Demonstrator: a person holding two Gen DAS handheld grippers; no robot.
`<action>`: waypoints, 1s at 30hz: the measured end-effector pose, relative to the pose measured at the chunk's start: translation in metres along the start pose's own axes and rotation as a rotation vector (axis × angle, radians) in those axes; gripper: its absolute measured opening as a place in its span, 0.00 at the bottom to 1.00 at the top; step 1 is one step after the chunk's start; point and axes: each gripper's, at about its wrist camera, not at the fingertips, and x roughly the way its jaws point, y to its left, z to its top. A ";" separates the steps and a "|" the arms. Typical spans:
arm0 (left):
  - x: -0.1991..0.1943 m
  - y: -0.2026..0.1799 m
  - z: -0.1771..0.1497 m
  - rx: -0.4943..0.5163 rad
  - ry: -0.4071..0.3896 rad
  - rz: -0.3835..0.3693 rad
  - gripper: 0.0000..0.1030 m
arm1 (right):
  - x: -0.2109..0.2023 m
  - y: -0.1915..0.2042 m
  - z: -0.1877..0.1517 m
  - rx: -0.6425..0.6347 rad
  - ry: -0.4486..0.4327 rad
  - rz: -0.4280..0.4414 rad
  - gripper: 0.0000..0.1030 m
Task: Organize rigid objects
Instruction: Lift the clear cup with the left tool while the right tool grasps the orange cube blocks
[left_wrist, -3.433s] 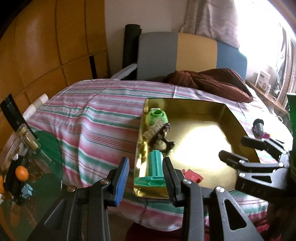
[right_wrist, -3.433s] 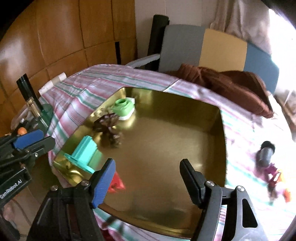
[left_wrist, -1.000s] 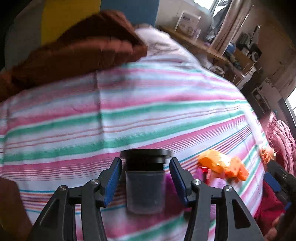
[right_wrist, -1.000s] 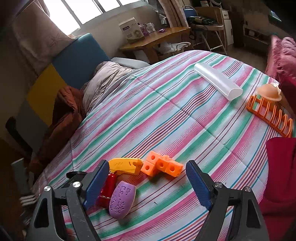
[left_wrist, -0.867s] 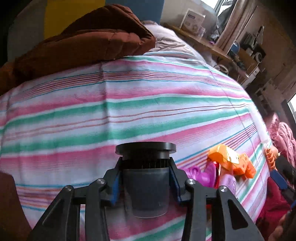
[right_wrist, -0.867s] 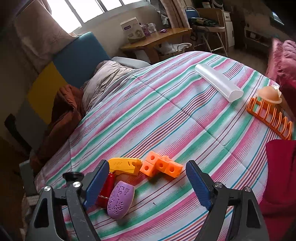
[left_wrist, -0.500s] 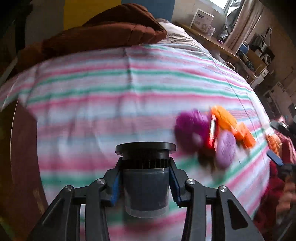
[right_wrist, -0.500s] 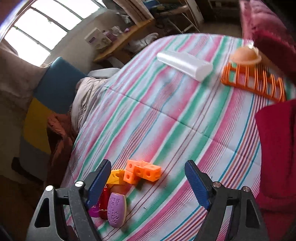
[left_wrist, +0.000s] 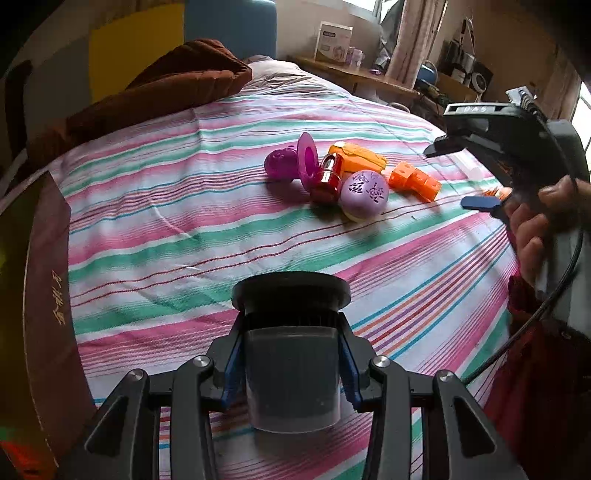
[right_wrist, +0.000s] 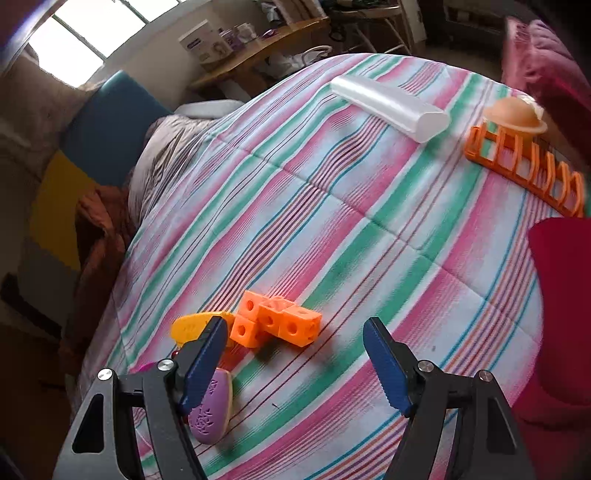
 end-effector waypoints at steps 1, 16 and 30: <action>0.000 0.000 0.000 0.003 -0.004 -0.002 0.43 | 0.001 0.002 0.000 -0.011 0.003 0.000 0.75; 0.001 0.004 -0.007 -0.017 -0.024 -0.037 0.42 | 0.038 0.023 0.011 -0.038 0.035 -0.138 0.87; -0.001 0.004 -0.011 -0.003 -0.045 -0.040 0.42 | 0.025 0.040 -0.034 -0.413 0.220 -0.174 0.68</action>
